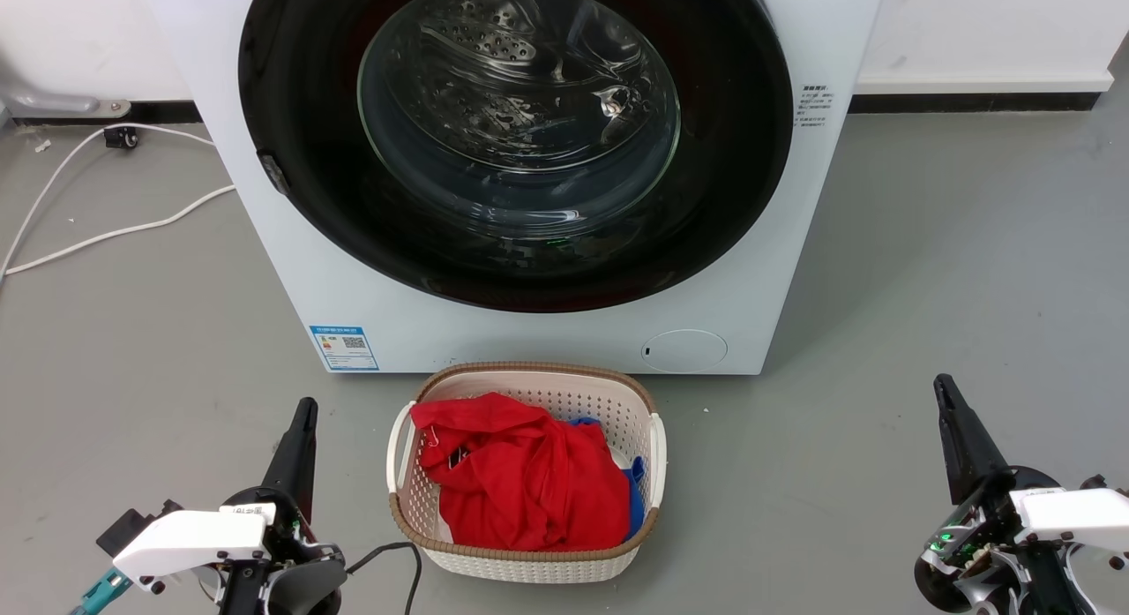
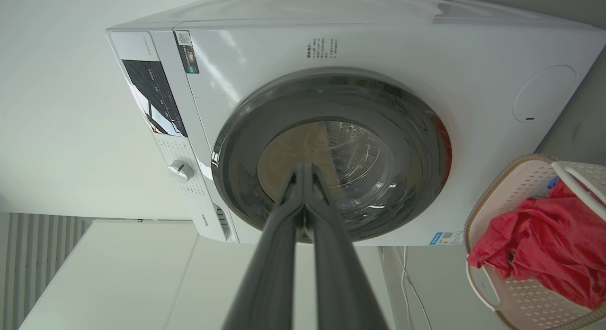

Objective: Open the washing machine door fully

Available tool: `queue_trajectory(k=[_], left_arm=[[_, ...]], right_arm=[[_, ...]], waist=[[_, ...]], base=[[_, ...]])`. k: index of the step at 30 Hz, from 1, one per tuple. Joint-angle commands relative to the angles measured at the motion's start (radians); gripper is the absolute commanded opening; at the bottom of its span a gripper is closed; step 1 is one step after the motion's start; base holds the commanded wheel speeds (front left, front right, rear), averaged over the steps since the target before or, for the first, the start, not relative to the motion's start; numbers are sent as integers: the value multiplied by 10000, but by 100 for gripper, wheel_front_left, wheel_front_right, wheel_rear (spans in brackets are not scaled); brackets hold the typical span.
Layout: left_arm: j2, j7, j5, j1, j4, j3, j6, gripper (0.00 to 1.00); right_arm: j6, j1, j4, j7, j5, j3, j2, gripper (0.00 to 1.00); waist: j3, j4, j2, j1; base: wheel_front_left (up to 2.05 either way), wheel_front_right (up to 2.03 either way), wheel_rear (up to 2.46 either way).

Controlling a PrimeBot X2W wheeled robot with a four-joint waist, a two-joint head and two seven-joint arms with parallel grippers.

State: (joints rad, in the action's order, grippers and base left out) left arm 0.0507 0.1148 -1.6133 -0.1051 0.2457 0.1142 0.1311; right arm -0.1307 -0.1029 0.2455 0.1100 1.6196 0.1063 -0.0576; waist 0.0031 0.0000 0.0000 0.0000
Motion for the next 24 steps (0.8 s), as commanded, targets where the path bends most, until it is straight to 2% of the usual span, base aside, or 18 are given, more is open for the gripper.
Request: queue_trajectory(k=[1, 19, 20, 24], left_arm=[[-11, 28, 16, -83, 6, 31, 22, 0], [-12, 30, 19, -83, 5, 32, 22, 0], [-2, 0, 0, 0, 0, 2, 0, 100], [-34, -63, 21, 224, 182, -46, -4, 100]], right_arm=[[0, -119, 12, 9, -34, 18, 38, 0], [0, -122, 12, 31, -54, 33, 47, 0], [0, 0, 2, 7, -6, 17, 13, 100], [4, 225, 203, -53, -36, -15, 37, 100]], waist=[[0, 0, 0, 0], [0, 0, 0, 0], [0, 0, 0, 0], [2, 0, 0, 0]], base=[[0, 0, 0], [0, 0, 0], [0, 0, 0], [0, 0, 0]])
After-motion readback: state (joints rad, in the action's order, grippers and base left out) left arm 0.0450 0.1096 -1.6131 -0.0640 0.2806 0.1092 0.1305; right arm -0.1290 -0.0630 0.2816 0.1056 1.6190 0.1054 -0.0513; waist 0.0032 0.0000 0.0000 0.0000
